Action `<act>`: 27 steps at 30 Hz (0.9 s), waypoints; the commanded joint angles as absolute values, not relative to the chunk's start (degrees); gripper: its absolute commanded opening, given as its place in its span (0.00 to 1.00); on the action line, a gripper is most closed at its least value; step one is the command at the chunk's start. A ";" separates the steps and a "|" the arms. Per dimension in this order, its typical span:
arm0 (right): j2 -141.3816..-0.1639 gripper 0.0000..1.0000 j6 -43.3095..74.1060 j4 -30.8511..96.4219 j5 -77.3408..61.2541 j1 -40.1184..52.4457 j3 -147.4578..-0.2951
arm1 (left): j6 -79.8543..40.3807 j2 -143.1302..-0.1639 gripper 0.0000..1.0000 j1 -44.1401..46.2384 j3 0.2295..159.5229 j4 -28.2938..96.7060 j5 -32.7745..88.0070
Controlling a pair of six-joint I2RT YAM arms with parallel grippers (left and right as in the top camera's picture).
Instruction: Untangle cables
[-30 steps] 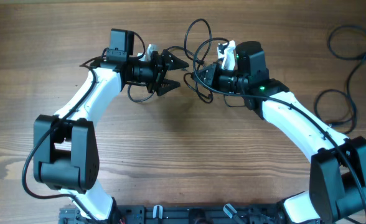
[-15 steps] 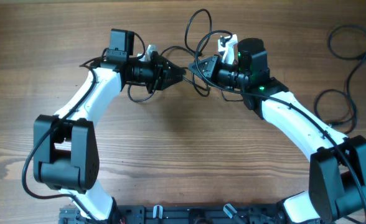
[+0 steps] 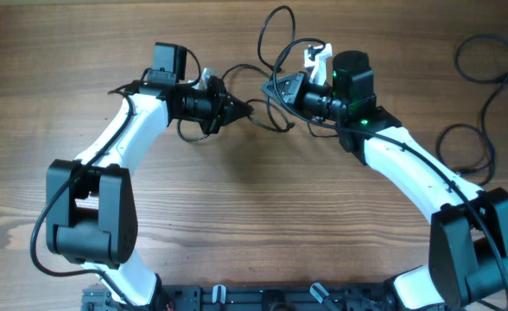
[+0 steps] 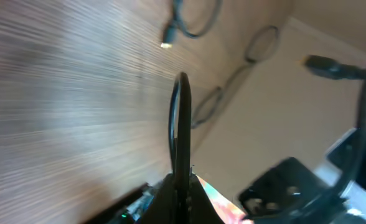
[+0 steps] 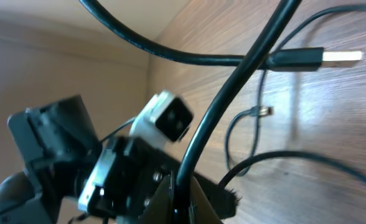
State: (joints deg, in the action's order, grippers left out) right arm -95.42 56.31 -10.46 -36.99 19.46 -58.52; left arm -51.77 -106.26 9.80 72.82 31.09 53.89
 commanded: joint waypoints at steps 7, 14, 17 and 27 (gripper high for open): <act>-95.59 0.04 53.54 0.99 -16.82 14.52 -58.74 | -45.12 -105.01 0.06 9.47 73.30 36.93 22.33; -95.55 0.04 40.75 8.23 -22.11 10.00 -58.76 | -43.05 -105.01 0.06 9.43 73.30 36.93 22.22; -94.78 0.05 37.47 11.81 -24.47 8.82 -58.76 | -42.35 -105.01 0.07 9.43 73.30 36.91 22.20; -83.77 0.04 34.57 14.61 -28.40 8.27 -58.94 | -42.35 -105.01 0.13 10.26 73.30 36.69 22.22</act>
State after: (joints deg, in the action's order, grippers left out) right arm -90.21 37.21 14.61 -26.37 8.54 -58.52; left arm -43.53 -106.26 9.82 72.88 36.88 23.79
